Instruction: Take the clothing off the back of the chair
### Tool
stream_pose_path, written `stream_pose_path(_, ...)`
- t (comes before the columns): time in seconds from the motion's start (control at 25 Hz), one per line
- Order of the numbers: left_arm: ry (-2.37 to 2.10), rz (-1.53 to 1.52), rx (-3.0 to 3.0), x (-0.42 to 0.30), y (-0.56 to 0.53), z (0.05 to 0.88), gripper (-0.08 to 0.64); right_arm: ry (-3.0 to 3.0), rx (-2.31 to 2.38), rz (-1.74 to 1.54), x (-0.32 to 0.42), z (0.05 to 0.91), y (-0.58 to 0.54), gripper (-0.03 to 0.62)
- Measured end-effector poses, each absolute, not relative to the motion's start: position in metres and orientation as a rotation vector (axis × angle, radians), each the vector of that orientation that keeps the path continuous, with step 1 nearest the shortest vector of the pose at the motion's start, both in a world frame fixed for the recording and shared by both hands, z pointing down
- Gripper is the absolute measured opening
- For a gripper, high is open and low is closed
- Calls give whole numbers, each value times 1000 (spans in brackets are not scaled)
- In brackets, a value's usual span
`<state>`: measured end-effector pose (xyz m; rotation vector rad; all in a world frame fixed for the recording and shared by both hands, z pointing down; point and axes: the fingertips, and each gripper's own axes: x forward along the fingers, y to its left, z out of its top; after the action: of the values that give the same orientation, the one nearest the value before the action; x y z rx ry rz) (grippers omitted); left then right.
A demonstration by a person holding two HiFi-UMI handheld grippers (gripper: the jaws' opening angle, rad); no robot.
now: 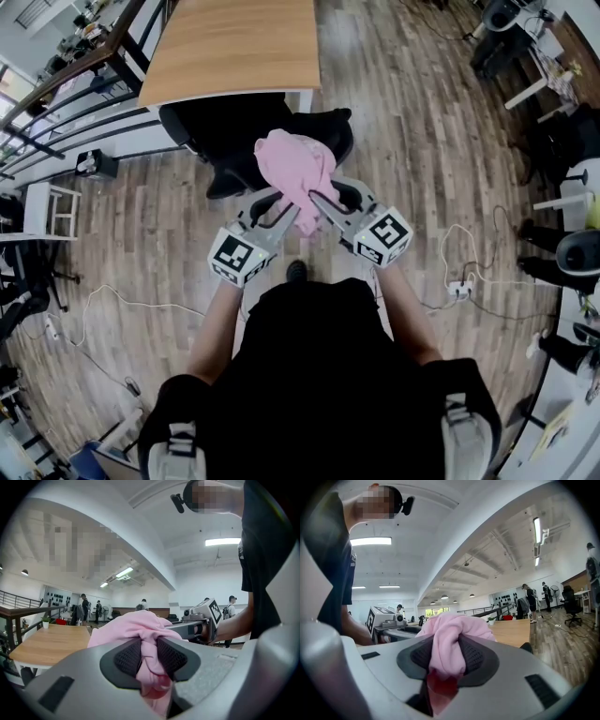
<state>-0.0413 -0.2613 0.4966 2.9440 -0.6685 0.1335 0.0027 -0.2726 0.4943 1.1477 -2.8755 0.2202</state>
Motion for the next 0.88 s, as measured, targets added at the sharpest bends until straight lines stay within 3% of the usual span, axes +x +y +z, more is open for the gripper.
stream_pose_path(0.88, -794, 113, 3038, 56, -171, 422, 104, -2998, 1093, 76, 102, 418, -184, 114)
